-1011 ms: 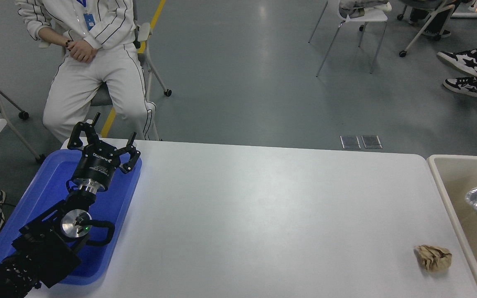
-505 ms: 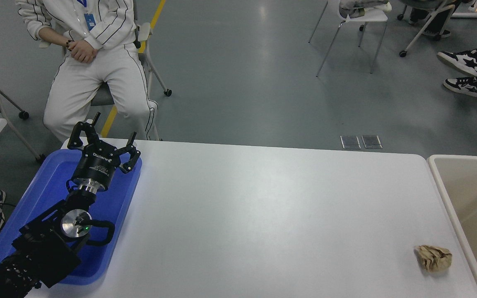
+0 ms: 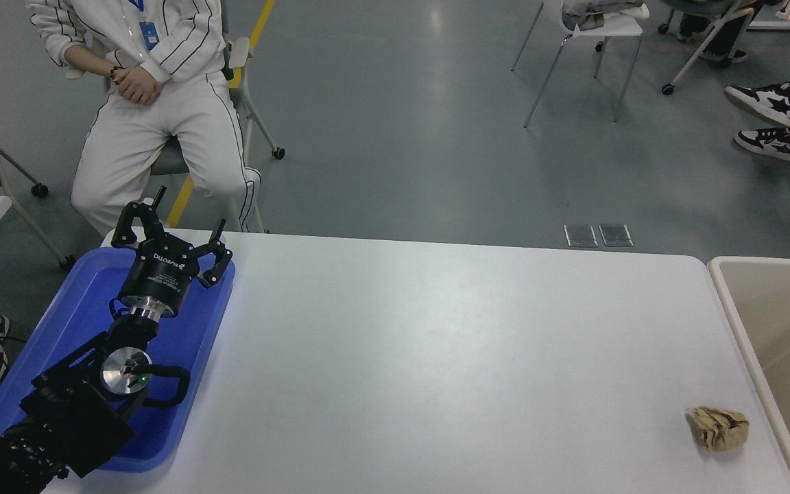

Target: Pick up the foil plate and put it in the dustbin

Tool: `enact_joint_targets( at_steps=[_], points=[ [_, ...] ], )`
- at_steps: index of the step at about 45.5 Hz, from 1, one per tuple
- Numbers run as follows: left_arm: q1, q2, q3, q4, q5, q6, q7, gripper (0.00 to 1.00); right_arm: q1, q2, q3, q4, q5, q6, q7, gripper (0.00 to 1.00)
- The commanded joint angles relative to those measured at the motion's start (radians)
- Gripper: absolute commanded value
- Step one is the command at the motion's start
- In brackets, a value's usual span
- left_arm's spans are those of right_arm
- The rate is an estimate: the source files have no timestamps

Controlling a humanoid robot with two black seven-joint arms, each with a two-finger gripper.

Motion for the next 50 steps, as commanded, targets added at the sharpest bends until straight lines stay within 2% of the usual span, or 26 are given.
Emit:
enact_joint_targets(
  at_steps=[1, 7, 13, 21, 29, 37, 50],
  points=[
    [0.0, 0.0, 0.001, 0.0, 0.0, 0.0, 0.0, 1.0, 0.05, -0.006, -0.003, 0.071, -0.106, 0.003, -0.003, 1.0],
    [0.0, 0.0, 0.001, 0.0, 0.0, 0.0, 0.0, 1.0, 0.088, -0.077, -0.003, 0.21, -0.217, 0.006, -0.005, 1.0],
    [0.0, 0.0, 0.001, 0.0, 0.0, 0.0, 0.0, 1.0, 0.126, -0.176, -0.025, 0.383, -0.275, 0.011, -0.005, 1.0],
    [-0.002, 0.0, 0.001, 0.0, 0.0, 0.0, 0.0, 1.0, 0.321, -0.233, -0.322, 0.646, -0.286, 0.012, -0.003, 1.0],
    [-0.002, 0.0, 0.001, 0.0, 0.0, 0.0, 0.0, 1.0, 0.576, -0.216, -0.617, 0.831, -0.273, 0.038, -0.003, 1.0],
    [-0.002, 0.0, 0.001, 0.0, 0.0, 0.0, 0.0, 1.0, 0.731, -0.213, -0.721, 0.902, -0.272, 0.178, -0.003, 1.0],
    [-0.002, 0.0, 0.001, 0.0, 0.002, 0.0, 0.0, 1.0, 1.042, -0.193, -0.861, 0.948, -0.272, 0.591, -0.003, 1.0]
  ],
)
